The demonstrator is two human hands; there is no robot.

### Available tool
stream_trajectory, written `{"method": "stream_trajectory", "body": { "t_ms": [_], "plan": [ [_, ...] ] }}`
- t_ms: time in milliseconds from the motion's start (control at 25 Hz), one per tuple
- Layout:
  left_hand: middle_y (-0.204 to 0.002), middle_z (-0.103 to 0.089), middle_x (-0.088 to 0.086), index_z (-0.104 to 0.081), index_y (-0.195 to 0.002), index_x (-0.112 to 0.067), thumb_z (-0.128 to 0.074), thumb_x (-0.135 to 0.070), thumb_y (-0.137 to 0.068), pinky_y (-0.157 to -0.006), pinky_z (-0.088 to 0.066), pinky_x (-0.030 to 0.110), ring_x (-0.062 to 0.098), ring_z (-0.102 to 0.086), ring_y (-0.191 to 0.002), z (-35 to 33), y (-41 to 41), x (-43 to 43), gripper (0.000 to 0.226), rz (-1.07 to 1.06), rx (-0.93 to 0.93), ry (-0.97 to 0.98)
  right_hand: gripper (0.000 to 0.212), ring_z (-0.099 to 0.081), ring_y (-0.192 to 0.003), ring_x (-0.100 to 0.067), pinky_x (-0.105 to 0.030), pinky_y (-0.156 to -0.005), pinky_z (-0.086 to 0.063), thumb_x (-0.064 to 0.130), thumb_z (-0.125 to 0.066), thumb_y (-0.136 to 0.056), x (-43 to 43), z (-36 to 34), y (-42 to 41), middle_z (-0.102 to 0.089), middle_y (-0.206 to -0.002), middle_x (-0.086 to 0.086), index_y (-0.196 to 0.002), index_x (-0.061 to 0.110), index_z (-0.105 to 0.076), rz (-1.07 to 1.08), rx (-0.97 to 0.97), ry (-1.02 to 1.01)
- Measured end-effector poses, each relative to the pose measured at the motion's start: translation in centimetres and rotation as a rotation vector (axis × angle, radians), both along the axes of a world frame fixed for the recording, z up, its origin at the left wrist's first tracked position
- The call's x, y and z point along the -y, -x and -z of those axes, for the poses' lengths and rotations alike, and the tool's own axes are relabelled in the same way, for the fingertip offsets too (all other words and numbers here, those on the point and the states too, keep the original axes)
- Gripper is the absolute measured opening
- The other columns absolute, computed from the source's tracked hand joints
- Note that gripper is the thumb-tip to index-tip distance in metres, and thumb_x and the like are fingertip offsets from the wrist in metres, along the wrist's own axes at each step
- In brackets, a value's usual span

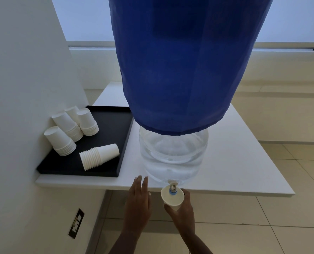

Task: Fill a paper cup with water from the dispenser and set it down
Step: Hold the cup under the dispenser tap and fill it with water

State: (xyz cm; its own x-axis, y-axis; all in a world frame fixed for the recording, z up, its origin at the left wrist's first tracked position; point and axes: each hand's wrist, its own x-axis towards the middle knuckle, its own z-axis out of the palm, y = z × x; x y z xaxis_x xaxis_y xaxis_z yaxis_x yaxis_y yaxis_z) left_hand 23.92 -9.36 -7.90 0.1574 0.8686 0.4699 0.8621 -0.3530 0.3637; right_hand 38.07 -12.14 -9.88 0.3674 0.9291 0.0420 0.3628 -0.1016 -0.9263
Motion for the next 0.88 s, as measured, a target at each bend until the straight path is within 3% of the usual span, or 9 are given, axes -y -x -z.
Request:
{"method": "stream_trajectory", "body": {
  "t_ms": [200, 520, 640, 760, 880],
  "plan": [
    [-0.117, -0.06, 0.027, -0.042, -0.121, -0.005, -0.032, -0.02, -0.083, -0.084, -0.05, 0.046, 0.039, -0.057, -0.109, -0.2, 0.0, -0.2, 0.042, 0.006, 0.005, 0.005, 0.059, -0.057, -0.084, -0.017, -0.01, -0.063, -0.039, 0.012, -0.081, -0.062, 0.0, -0.1, 0.2, -0.059, -0.092, -0.002, -0.101, 0.025, -0.038, 0.002, -0.014, 0.003],
    [-0.119, -0.06, 0.024, -0.042, -0.123, -0.005, -0.033, -0.017, -0.081, -0.086, -0.049, 0.042, 0.036, -0.057, -0.11, -1.1, -0.7, -0.2, 0.044, 0.055, 0.033, 0.047, 0.058, -0.057, -0.083, -0.019, -0.01, -0.059, -0.038, 0.018, -0.08, -0.06, 0.2, -0.2, 0.1, -0.061, -0.094, -0.004, -0.1, 0.025, -0.039, 0.008, -0.024, 0.009],
    [-0.121, -0.06, 0.018, -0.039, -0.125, -0.012, -0.031, -0.017, -0.083, -0.093, -0.043, 0.032, 0.028, -0.055, -0.113, -1.6, -1.4, -0.1, 0.043, 0.146, 0.129, 0.065, 0.058, -0.057, -0.082, -0.016, -0.01, -0.059, -0.037, 0.018, -0.079, -0.06, 0.2, -0.1, 0.1, -0.061, -0.095, -0.003, -0.1, 0.027, -0.039, 0.003, -0.02, 0.006],
    [-0.127, -0.056, 0.012, -0.036, -0.129, -0.016, -0.031, -0.018, -0.083, -0.103, -0.027, 0.013, 0.008, -0.042, -0.12, -2.1, -2.8, 0.1, 0.046, 0.268, 0.208, 0.11, 0.055, -0.059, -0.081, -0.012, -0.011, -0.057, -0.039, 0.016, -0.079, -0.065, 0.2, -0.1, 0.0, -0.062, -0.096, -0.002, -0.098, 0.033, -0.038, -0.003, -0.026, 0.013],
    [-0.131, -0.052, 0.007, -0.039, -0.132, -0.016, -0.038, -0.01, -0.08, -0.099, -0.021, 0.001, -0.002, -0.032, -0.121, -2.1, -4.3, 0.4, 0.052, 0.373, 0.252, 0.154, 0.051, -0.059, -0.08, -0.007, -0.011, -0.056, -0.041, 0.018, -0.075, -0.069, 0.3, 0.1, 0.0, -0.063, -0.097, -0.001, -0.095, 0.039, -0.037, -0.002, -0.033, 0.019]
  ]
}}
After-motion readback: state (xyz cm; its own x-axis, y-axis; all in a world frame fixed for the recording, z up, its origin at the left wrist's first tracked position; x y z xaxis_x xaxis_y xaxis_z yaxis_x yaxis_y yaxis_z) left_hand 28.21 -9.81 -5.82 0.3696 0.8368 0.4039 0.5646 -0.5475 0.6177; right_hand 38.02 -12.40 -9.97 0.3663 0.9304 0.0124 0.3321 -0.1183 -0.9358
